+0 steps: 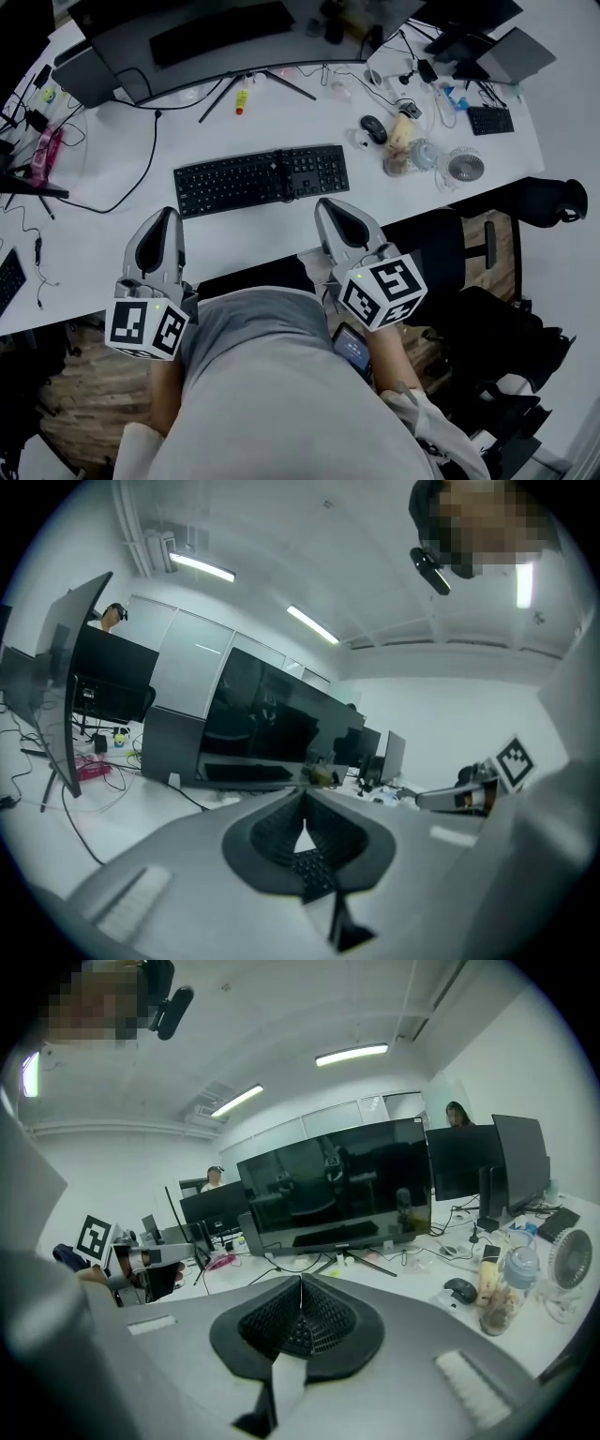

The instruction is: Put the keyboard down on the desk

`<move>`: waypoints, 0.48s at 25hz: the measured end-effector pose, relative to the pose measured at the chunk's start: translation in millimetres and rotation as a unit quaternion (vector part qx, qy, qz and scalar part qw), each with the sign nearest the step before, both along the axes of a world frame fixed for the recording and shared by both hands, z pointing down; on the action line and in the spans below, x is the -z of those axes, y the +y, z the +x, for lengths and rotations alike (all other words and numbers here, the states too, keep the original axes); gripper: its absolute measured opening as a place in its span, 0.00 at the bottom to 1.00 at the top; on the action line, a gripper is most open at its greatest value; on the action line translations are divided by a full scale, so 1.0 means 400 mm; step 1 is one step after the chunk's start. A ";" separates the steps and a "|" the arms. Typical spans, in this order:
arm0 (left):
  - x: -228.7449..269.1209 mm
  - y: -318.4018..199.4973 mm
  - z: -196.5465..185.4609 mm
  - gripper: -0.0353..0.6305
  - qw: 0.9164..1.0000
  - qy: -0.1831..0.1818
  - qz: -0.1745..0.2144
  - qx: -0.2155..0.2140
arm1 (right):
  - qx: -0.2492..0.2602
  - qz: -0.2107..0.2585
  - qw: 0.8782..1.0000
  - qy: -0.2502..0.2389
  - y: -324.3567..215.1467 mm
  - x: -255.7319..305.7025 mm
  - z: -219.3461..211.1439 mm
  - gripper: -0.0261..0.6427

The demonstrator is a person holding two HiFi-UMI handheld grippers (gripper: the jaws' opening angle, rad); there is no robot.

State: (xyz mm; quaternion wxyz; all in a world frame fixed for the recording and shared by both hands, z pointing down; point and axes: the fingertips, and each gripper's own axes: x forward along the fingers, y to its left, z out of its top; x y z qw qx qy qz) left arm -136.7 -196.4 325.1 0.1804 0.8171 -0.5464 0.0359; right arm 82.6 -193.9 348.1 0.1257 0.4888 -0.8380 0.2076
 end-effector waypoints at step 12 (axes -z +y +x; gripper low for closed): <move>-0.017 -0.015 0.069 0.05 0.998 0.000 -0.018 -0.056 | -0.005 -0.024 1.000 0.014 0.004 -0.019 -0.015 0.03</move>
